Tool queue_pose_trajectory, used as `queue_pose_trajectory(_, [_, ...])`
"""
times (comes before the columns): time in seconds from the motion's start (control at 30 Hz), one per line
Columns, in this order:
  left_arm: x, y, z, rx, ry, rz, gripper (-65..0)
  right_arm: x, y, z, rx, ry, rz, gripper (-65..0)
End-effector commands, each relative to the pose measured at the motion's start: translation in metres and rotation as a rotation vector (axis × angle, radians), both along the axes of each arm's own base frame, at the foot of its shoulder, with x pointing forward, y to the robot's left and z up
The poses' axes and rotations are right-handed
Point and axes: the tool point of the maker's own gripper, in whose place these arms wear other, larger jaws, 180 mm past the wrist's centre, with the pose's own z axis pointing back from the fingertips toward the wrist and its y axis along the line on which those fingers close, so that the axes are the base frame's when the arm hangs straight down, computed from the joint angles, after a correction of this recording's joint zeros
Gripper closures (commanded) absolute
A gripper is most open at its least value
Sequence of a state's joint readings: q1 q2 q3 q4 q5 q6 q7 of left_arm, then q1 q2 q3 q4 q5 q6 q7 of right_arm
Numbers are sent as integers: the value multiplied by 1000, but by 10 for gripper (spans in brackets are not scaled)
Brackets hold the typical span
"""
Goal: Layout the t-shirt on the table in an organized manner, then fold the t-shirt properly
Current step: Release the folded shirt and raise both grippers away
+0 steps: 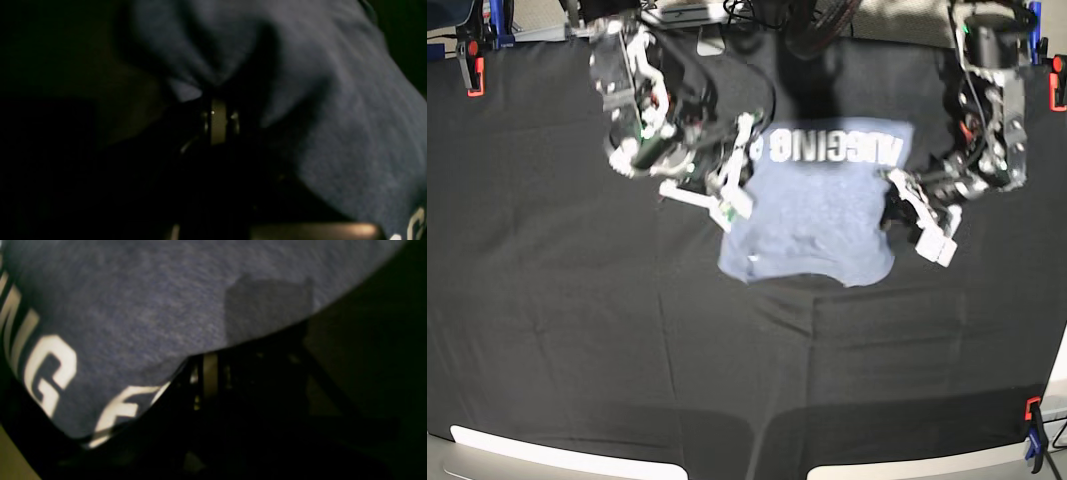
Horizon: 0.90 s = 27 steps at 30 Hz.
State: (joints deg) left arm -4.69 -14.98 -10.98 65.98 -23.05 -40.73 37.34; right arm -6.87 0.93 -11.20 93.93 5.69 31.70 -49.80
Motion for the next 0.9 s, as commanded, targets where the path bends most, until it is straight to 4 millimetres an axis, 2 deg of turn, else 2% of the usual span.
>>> queue_pose_trajectory(0.0, [7,15,3,39,-1,37,0,10,-8,7,-21,-34,-32,0])
queue_pose_trajectory(0.1, [4,31,12,11,-14,88,0,20,-35,11,-41,-52,-130,0])
queue_pose_trajectory(0.2, [-9,40,30,6,-70,89,0,25,-58,28,-2,-87,-219,0])
queue_pose_trajectory(0.3, [-30,44,53,40,-139,87,0,18,-77,49,21,-141,-284,0])
queue_pose_trajectory(0.4, [-53,52,77,75,-194,140,0,2,-98,69,-5,-193,-340,0])
queue_pose_trajectory(0.5, [-82,58,92,103,-214,174,0,-22,-118,84,-29,-206,-389,0])
queue_pose_trajectory(0.6, [-113,68,94,135,-184,212,0,-54,-134,87,-64,-158,-428,0])
queue_pose_trajectory(0.7, [-146,79,87,164,-105,242,0,-91,-147,81,-97,-75,-459,0])
queue_pose_trajectory(0.87, [-203,85,65,173,72,245,0,-155,-154,60,-124,125,-476,0])
